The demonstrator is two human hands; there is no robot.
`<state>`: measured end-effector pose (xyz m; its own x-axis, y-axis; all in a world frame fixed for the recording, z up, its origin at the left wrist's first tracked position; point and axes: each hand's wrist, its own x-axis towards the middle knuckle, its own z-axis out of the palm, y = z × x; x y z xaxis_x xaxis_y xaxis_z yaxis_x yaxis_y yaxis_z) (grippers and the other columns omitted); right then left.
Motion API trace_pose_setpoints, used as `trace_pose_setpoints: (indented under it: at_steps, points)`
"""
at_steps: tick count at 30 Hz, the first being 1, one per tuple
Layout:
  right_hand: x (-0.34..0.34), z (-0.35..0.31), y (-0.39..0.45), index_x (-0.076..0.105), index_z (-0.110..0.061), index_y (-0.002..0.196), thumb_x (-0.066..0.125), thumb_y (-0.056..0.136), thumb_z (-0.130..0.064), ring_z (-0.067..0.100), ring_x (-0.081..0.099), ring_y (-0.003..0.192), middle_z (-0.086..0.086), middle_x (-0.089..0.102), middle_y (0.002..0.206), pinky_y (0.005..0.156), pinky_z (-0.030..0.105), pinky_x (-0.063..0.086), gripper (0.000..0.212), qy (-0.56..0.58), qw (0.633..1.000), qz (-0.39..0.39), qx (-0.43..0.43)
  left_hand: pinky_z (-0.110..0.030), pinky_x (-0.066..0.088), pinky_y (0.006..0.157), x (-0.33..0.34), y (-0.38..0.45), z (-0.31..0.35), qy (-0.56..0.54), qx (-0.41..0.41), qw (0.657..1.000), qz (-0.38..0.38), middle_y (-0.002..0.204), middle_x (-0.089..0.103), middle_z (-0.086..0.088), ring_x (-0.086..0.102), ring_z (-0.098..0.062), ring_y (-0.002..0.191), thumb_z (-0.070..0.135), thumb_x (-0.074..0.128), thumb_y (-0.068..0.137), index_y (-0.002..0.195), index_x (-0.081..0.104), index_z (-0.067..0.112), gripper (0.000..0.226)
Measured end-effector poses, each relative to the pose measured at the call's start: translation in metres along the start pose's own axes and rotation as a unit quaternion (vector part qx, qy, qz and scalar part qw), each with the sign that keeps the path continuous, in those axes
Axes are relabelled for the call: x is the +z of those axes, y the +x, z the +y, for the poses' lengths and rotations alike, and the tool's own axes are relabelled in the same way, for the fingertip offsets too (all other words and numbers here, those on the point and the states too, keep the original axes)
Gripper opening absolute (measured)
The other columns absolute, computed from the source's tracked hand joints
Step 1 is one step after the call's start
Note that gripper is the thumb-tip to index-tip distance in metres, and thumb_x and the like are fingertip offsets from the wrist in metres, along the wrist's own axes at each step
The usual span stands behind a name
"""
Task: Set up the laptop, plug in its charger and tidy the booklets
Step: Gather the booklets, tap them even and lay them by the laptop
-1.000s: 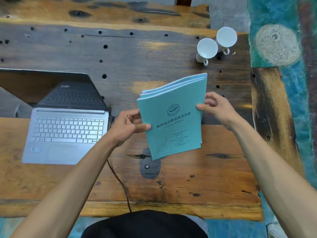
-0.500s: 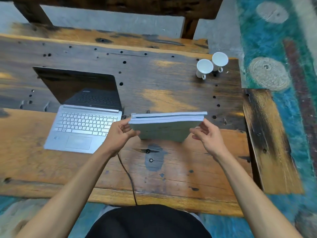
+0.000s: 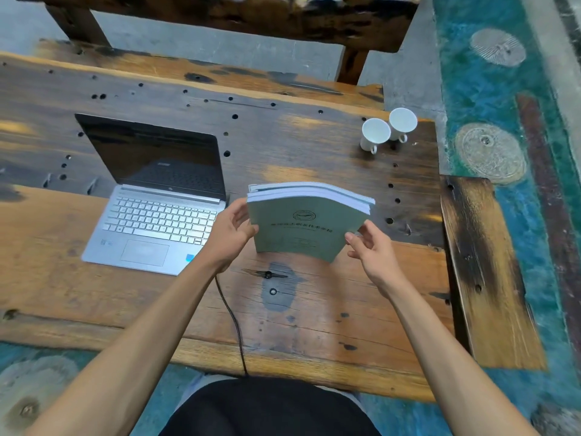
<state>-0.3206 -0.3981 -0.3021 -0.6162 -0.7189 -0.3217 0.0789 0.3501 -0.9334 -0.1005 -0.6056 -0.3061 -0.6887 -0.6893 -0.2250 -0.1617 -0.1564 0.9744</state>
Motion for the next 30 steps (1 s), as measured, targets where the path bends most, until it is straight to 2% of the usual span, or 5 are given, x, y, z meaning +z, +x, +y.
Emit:
trace_pose_setpoints:
  at_steps: [5, 9, 16, 22, 30]
  points:
    - [-0.007, -0.001, 0.002, 0.062, -0.040, 0.121, 0.059, 0.103, -0.011, 0.002, 0.068, 0.097, -0.022, 0.071, 0.119, 0.075, 0.028, 0.060, 0.034, -0.012, 1.000, -0.026, -0.003, -0.028, 0.047, 0.105, -0.010, 0.006, 0.010, 0.062, 0.004, 0.998, -0.034, 0.129, 0.069, 0.010, 0.059, -0.008, 0.126, -0.010, 0.063, 0.087, 0.129, 0.061, 0.026, 0.056]
    - [-0.014, 0.001, 0.005, 0.063, -0.036, 0.121, 0.061, 0.102, -0.014, 0.003, 0.070, 0.091, -0.020, 0.071, 0.115, 0.072, 0.027, 0.059, 0.029, -0.024, 0.998, -0.049, 0.007, -0.014, 0.049, 0.095, -0.025, 0.004, 0.015, 0.068, -0.006, 0.994, -0.086, 0.130, 0.067, 0.017, 0.059, -0.003, 0.125, -0.005, 0.073, 0.085, 0.119, 0.066, 0.047, 0.063]
    - [-0.013, 0.000, 0.007, 0.065, -0.031, 0.119, 0.060, 0.102, -0.009, 0.007, 0.071, 0.099, -0.016, 0.074, 0.114, 0.072, 0.022, 0.058, 0.028, -0.015, 0.998, -0.055, 0.007, -0.010, 0.048, 0.092, -0.033, 0.008, 0.017, 0.066, -0.012, 0.990, -0.122, 0.128, 0.069, 0.016, 0.061, -0.003, 0.123, 0.006, 0.079, 0.084, 0.118, 0.068, 0.051, 0.058]
    - [-0.012, -0.003, 0.008, 0.064, -0.037, 0.115, 0.058, 0.103, -0.010, -0.002, 0.068, 0.090, -0.023, 0.073, 0.105, 0.070, 0.022, 0.058, 0.030, -0.046, 0.997, -0.060, -0.006, -0.013, 0.046, 0.097, -0.039, 0.020, 0.020, 0.071, 0.000, 0.987, -0.142, 0.131, 0.068, 0.011, 0.061, -0.007, 0.125, 0.011, 0.082, 0.081, 0.123, 0.069, 0.041, 0.053]
    - [-0.006, 0.009, 0.016, 0.067, -0.028, 0.117, 0.066, 0.097, -0.004, 0.008, 0.068, 0.088, -0.012, 0.075, 0.109, 0.076, 0.024, 0.058, 0.031, -0.006, 1.000, -0.030, -0.001, -0.011, 0.048, 0.095, -0.031, 0.019, 0.007, 0.077, 0.006, 0.993, -0.092, 0.125, 0.071, 0.014, 0.063, -0.006, 0.122, 0.003, 0.078, 0.084, 0.115, 0.072, 0.043, 0.051]
